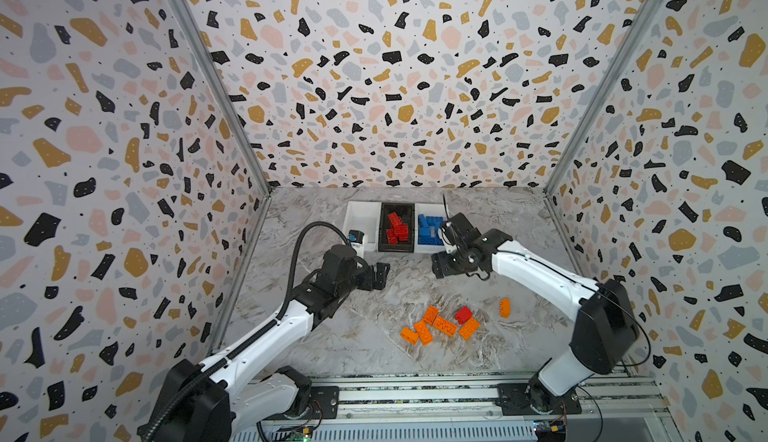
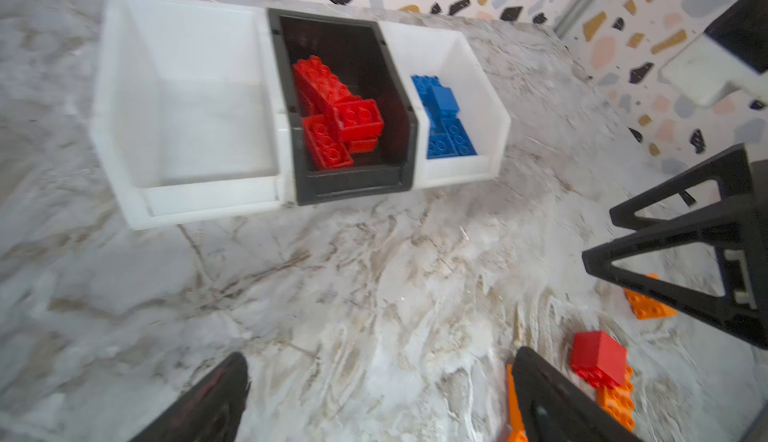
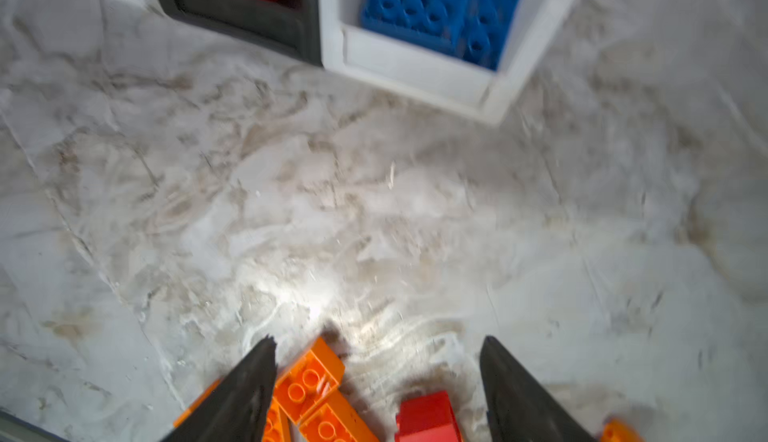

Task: Sort the legos into containers by color
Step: 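Lower the right gripper onto a red brick among the orange bricks and grasp it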

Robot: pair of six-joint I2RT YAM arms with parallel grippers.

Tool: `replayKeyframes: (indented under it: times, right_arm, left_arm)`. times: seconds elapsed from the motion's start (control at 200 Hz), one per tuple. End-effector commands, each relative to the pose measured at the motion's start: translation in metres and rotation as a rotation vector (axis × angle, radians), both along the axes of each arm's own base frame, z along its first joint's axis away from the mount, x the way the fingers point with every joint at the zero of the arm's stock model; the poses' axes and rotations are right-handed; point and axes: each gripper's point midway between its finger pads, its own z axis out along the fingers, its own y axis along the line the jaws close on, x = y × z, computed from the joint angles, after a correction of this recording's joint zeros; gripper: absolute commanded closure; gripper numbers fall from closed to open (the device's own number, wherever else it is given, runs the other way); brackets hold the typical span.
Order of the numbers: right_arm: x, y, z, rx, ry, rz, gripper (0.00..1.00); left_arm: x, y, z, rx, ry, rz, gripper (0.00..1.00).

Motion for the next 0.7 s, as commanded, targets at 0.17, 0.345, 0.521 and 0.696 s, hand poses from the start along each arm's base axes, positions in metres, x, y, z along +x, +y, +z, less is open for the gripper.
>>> replayKeyframes:
  times: [0.17, 0.345, 0.521, 0.696]
  right_arm:
    - [-0.077, -0.037, -0.044, 0.011, 0.126, -0.246, 0.26]
    - [-0.093, -0.047, -0.061, 0.039, 0.144, -0.303, 0.30]
    - [-0.090, -0.041, -0.062, 0.090, 0.113, -0.286, 0.30]
    - [-0.081, -0.033, -0.064, 0.078, 0.111, -0.266, 0.30]
  left_arm:
    - [-0.030, -0.059, 0.007, -0.095, -0.011, -0.166, 0.00]
    - [-0.044, -0.080, 0.009, -0.074, -0.013, -0.224, 0.00]
    - [-0.047, -0.087, 0.016, -0.067, -0.023, -0.231, 0.00]
    - [-0.047, -0.085, 0.019, -0.056, -0.031, -0.217, 0.00]
